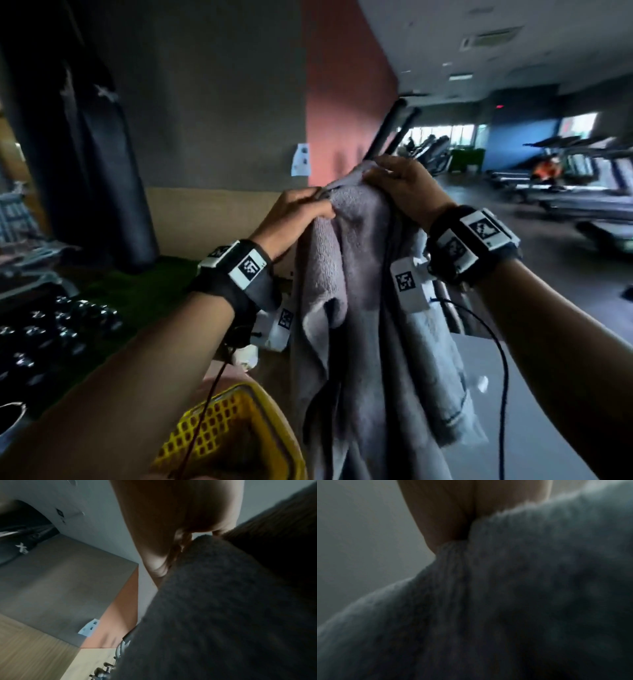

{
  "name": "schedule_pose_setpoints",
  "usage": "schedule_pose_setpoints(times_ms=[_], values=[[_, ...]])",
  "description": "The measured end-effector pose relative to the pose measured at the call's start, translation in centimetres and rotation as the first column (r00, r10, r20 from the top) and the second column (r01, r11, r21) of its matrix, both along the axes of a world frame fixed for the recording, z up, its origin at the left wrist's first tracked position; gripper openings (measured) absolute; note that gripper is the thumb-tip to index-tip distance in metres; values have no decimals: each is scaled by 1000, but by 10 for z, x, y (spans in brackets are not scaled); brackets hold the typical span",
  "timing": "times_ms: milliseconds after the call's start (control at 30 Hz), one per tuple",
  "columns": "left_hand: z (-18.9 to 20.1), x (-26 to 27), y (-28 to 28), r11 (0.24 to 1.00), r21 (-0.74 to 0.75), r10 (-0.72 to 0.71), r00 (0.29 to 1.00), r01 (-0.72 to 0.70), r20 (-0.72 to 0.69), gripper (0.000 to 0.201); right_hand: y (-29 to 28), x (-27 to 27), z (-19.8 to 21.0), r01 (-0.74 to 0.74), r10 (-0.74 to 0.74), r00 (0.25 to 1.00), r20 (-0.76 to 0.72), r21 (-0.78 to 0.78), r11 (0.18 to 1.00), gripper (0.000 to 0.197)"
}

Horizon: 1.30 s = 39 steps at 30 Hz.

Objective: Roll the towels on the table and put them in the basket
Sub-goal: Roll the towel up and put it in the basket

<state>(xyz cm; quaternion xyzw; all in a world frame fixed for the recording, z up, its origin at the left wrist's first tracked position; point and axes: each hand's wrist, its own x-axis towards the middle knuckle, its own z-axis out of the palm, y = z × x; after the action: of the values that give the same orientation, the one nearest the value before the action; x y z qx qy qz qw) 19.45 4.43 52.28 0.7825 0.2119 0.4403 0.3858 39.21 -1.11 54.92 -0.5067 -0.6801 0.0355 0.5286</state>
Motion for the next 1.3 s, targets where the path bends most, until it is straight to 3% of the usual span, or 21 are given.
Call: schedule_pose_setpoints(times_ms=[67,167,233,300,367,467,567,633,700,800,867,1000,1100,1200,1267,1300], values=[[-17,23,-20,1000,-30,1,999,-2,-36,24,-21,25,-12,55,-55,998,-11,-35,998,9],[-68,45,-47,994,-109,12,995,-23,-99,9,-53,62,-47,166,-169,982,-80,-40,985,38],[-111,55,-63,983,-181,12,995,-30,-102,12,-72,87,-79,152,-161,982,-97,-95,984,27],[-148,67,-76,966,-255,27,998,-38,-49,9,-86,112,-111,150,-157,987,-34,-159,976,22],[-172,84,-88,956,-287,56,998,-57,-12,4,-97,130,-143,246,-232,969,86,-238,940,22],[-188,115,-108,948,-307,84,996,-84,-14,22,-121,133,-196,378,-341,921,187,-224,898,34],[-183,140,-120,946,-308,85,995,-99,-56,7,-155,115,-239,192,-187,981,52,-109,975,33],[-177,154,-122,952,-284,91,992,-112,-87,10,-177,102,-260,30,-34,999,-23,-157,987,30],[-171,162,-119,950,-287,104,991,-123,-81,28,-193,93,-274,-102,88,993,-77,-205,973,37],[-162,165,-117,943,-291,136,986,-159,-99,34,-199,94,-283,-188,166,980,-112,-225,956,54],[-156,165,-114,943,-291,138,985,-163,-106,34,-195,95,-280,-154,139,986,-93,-187,970,56],[-142,165,-112,944,-293,124,986,-152,-112,47,-180,83,-263,-88,86,995,-51,-42,995,22],[-137,159,-107,948,-272,136,982,-167,-129,40,-172,71,-242,-49,44,996,-78,-61,997,22],[-158,142,-104,918,-169,345,933,-358,-100,52,-153,65,-233,81,-84,996,-12,-161,984,17],[-189,130,-117,875,-271,403,914,-402,-52,48,-138,64,-232,129,-131,991,6,-225,966,12],[-208,126,-127,866,-361,356,934,-345,-38,39,-132,63,-234,136,-136,991,17,-260,956,12]])
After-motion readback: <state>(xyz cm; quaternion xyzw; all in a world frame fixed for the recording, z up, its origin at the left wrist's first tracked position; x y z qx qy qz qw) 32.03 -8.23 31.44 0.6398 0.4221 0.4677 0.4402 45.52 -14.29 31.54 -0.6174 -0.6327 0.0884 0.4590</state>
